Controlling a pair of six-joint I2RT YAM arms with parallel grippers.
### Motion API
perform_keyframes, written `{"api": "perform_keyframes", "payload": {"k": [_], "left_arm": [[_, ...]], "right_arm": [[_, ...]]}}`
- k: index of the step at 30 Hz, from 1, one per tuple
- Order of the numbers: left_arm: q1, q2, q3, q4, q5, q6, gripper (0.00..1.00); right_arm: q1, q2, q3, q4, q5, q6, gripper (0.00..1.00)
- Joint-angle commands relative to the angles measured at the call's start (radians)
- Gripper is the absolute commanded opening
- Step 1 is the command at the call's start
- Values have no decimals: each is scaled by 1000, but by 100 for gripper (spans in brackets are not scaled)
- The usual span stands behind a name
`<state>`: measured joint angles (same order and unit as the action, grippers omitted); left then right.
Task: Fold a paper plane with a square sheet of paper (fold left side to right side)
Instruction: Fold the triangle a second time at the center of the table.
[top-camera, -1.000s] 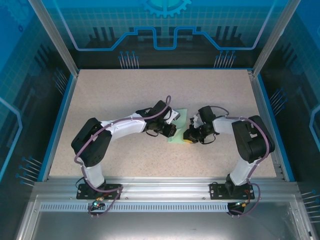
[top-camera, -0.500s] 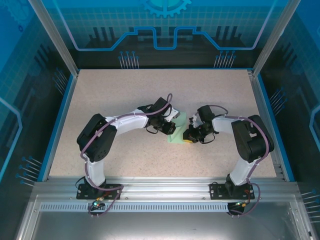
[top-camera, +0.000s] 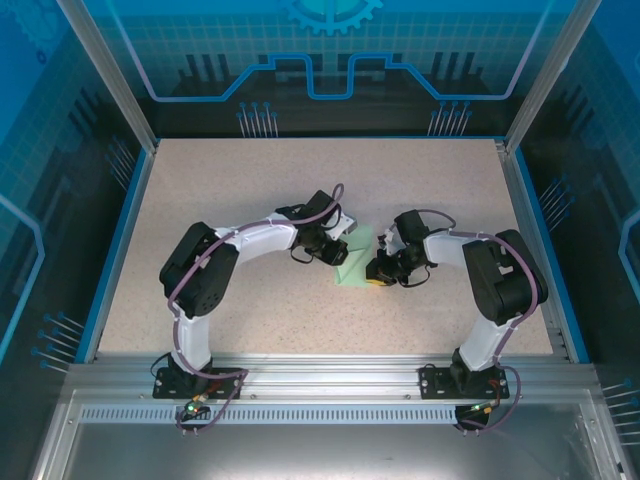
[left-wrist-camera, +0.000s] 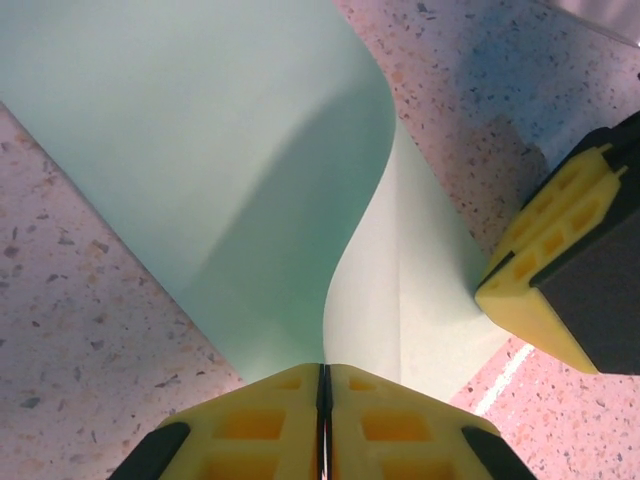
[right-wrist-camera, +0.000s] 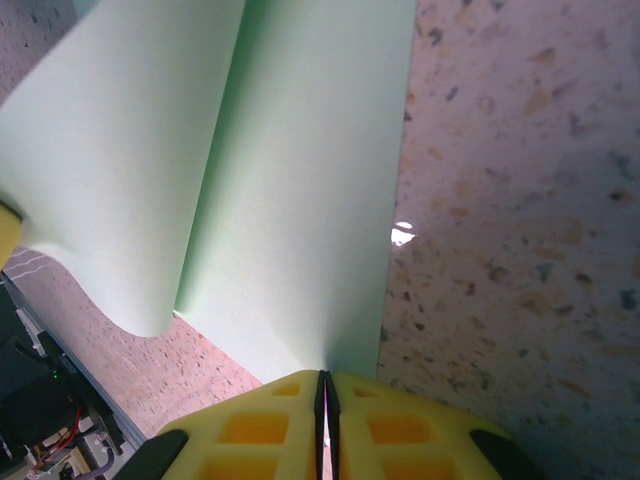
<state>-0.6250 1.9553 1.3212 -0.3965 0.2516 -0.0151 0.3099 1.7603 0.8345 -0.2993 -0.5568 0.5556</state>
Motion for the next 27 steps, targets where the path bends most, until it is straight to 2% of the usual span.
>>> {"api": "perform_keyframes", "payload": {"k": [1,27], "left_arm": [[10,22,39,-33,4,35,12],[11,90,89,-30,-34,44,13]], "right_arm": [[20,29,4,-49,42,-17,13],[26,38,7,-61,41,-25,13]]}}
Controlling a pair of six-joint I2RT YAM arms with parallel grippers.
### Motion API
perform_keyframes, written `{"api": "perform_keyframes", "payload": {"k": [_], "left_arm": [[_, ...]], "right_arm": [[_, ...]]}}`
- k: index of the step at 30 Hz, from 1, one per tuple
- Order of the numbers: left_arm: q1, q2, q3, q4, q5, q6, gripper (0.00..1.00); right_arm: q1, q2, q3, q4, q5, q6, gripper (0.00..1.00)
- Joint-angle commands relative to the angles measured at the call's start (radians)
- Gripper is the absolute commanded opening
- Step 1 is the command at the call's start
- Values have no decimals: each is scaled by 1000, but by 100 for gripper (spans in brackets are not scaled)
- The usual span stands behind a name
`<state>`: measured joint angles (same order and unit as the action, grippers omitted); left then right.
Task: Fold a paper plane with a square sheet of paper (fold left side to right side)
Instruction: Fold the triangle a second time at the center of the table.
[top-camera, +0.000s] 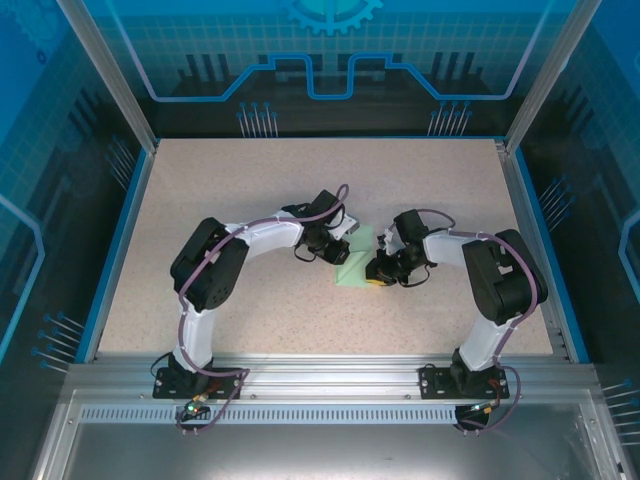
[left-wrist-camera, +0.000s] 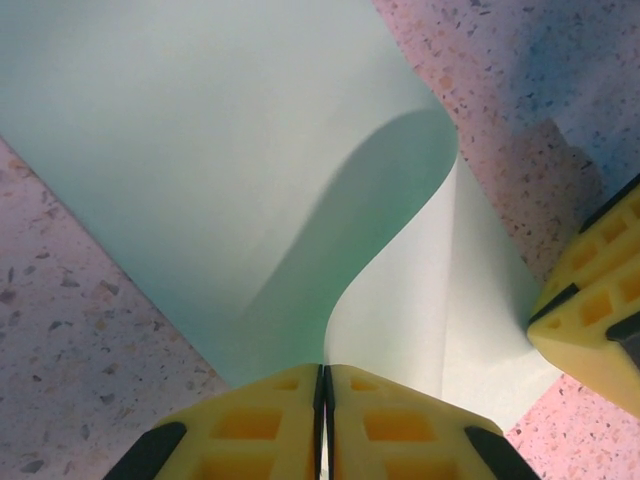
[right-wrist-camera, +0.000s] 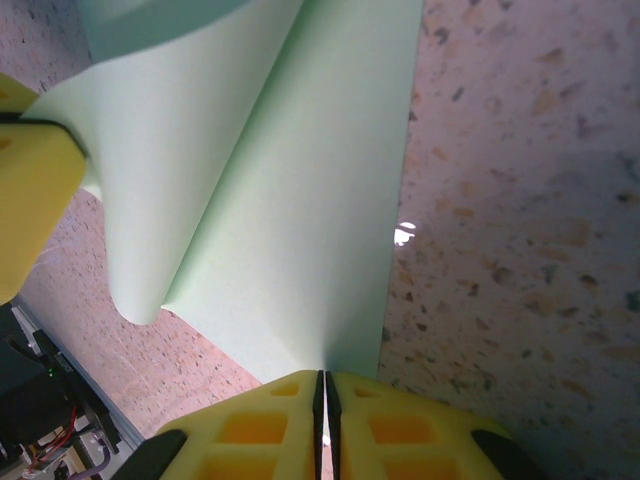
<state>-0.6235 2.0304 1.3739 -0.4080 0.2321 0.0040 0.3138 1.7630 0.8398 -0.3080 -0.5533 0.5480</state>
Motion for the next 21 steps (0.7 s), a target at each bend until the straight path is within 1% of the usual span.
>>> {"api": "perform_keyframes", "payload": {"k": [1,21], "left_arm": [[10,17,36,-17,-18,25,13],[10,52,55,-3,-36,14,13]], "right_arm": [[22,36,2,-54,36,-17,13],[22,39,-1,-53,37,-17,13]]}}
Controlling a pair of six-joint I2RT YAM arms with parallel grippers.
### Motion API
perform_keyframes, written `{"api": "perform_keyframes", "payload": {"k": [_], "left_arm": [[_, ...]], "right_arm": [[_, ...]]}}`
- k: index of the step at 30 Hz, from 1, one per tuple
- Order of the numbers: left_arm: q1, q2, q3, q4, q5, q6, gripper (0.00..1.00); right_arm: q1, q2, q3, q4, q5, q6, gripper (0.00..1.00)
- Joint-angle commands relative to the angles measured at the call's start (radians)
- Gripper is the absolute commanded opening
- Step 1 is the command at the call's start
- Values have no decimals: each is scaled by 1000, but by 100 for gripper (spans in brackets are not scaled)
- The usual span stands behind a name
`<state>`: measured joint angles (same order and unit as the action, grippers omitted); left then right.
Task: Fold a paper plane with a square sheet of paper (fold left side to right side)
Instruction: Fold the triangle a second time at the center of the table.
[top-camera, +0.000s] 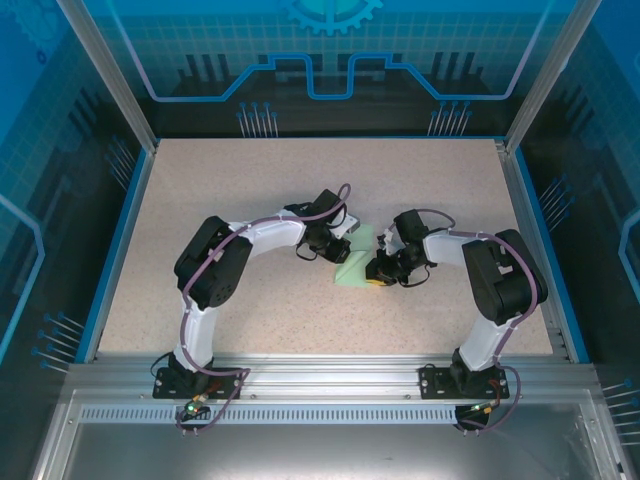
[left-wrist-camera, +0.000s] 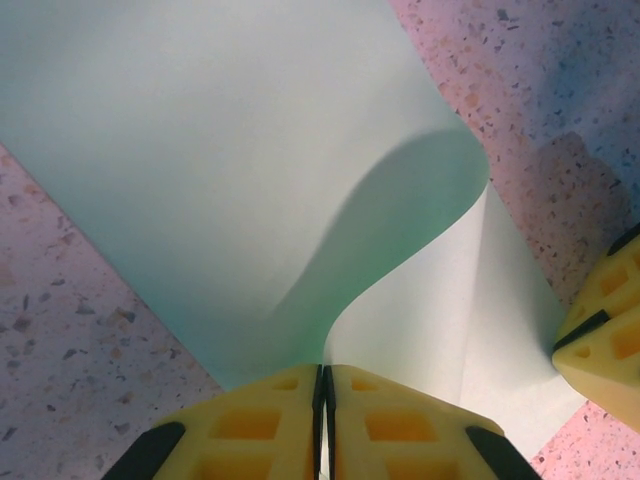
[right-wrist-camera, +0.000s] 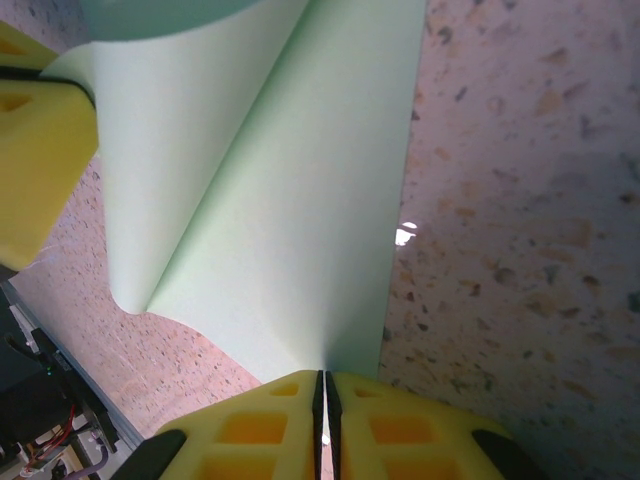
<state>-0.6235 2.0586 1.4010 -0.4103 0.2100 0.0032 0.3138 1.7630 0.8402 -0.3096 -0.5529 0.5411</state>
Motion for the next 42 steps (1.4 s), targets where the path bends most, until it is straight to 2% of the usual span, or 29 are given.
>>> {"api": "perform_keyframes", "payload": {"k": [1,27,34,38,42], "left_arm": [[10,26,29,-1,-14,15,13],[9,41,14,9,-23,8,13],[10,47,4,18,-15,1,13],[10,47,6,15,-14,3,13],[8,45,2,16,-11,1,13]], "right_arm": [[22,39,-2,-52,36,-10,13],[21,38,0,-48,30,-13,14],[-12,-55,-6,-20,-36,2,16],[-48,-110,-8,31,-86,65,16],[-49,-86,17,155,-108,182,14]]}}
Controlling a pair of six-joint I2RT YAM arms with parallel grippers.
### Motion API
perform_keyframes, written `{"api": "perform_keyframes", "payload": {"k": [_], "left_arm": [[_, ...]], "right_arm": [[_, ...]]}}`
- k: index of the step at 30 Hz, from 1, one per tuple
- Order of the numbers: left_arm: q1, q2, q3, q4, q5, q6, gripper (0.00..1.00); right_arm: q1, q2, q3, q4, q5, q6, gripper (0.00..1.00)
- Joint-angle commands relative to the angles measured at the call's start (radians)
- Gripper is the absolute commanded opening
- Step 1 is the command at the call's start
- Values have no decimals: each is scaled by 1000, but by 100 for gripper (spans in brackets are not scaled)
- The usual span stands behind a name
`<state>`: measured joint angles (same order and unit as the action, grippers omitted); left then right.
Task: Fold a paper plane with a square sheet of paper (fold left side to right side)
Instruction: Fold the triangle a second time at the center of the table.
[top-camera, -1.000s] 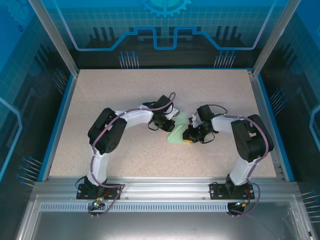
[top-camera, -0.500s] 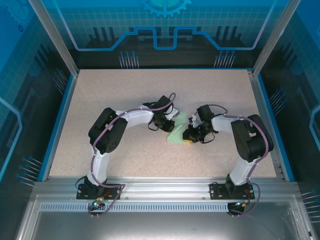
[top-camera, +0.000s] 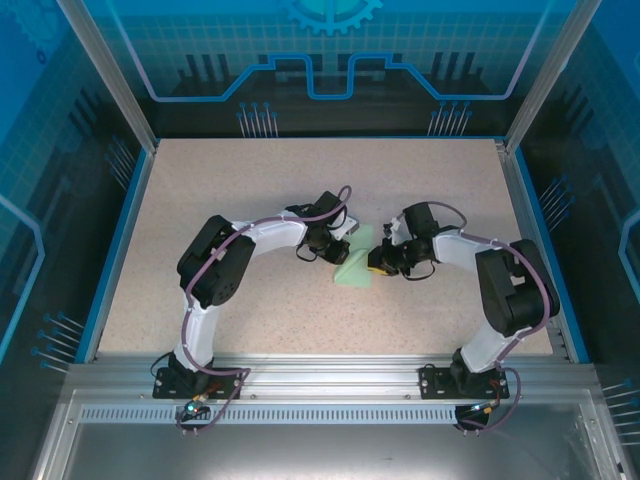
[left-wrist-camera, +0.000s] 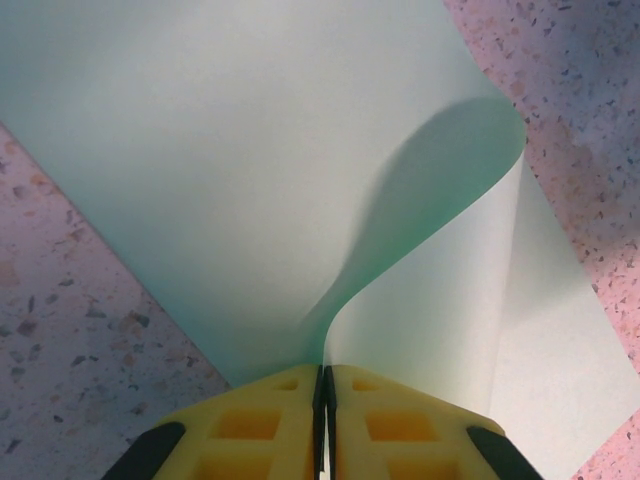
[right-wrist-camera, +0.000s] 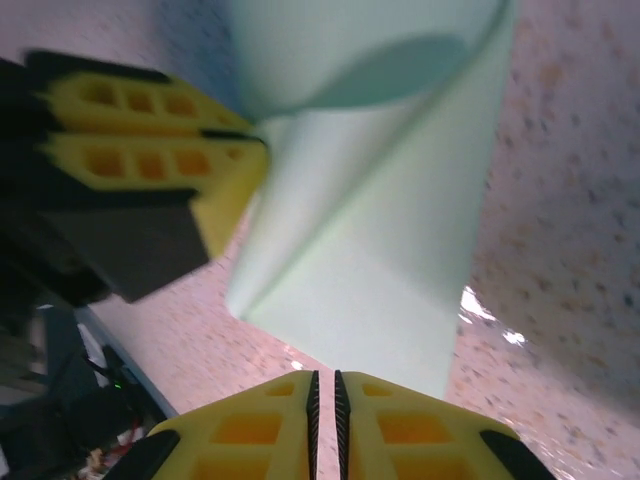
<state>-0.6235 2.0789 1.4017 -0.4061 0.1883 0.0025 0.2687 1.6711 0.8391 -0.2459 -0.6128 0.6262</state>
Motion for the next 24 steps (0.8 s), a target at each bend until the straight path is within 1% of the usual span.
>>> {"api": "perform_keyframes", "payload": {"k": [1,5,12,19,24], "left_arm": [[6,26,1,15,12,1,13],[5,24,-1,13,13,2,13],[3,24,-1,14,12,2,13],[-1,24,1,16,14,2,13],[-1,26,3,15,14,3,13]], "right_arm": [[-3,24,29,111,-47,117,14],[15,92,100,138,-16,176,13],[49,183,173,134,10,195,13],[63,230,187,109,42,190,13],[62,239,189,60,73,163,13]]}}
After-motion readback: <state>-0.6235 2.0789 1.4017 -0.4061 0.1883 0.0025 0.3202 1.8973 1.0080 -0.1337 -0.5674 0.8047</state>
